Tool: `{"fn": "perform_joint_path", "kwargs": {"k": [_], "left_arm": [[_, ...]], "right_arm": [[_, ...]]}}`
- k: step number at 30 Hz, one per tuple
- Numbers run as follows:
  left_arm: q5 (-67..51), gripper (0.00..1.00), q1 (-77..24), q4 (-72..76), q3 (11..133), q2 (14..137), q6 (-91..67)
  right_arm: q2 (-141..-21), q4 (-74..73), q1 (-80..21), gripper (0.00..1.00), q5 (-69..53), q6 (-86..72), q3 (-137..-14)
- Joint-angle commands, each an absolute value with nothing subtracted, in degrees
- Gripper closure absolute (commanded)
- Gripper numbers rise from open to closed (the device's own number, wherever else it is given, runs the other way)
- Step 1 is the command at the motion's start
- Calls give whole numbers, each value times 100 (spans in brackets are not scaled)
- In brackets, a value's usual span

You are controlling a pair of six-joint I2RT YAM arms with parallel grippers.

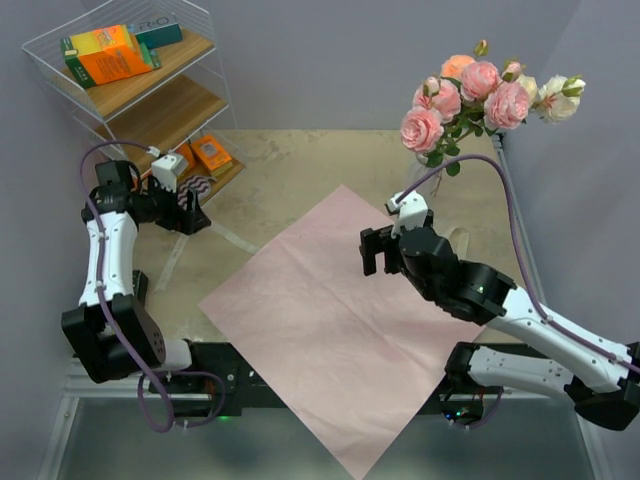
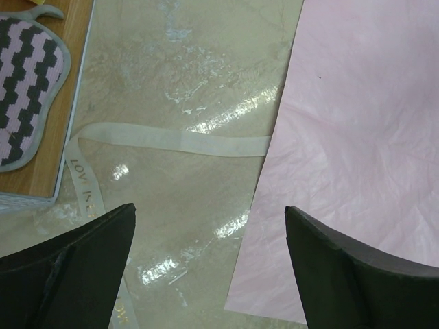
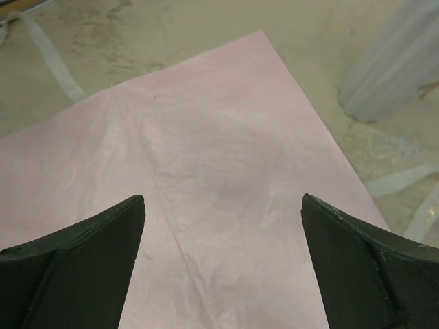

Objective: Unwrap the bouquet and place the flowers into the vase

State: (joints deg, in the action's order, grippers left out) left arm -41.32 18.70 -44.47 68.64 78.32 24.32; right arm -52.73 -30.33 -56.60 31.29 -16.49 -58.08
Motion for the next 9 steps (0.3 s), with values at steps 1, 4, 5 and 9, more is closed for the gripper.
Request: {"fn": "perform_joint_path", "kwargs": {"k": [1,4,5,9], "left_arm": [[-4175,5,1916,-4158,6619,7497,2259],[-4122,5,1907,-4061,6496,7418,2232],[-4113,5,1916,-4034,6460,7366,2224],[-4026,5,1907,-3841,6188,7181,2189]], "right_arm": [[-5046,-4007,-5660,1,4140,-2970,-5616],[-4677,-4026,-5669,1,4017,-2997,-5502],[-4563,-3991,-5669,1,3930,-2988,-5458],[-4377,-3964,-5660,1,3858,-3041,-5449]]}}
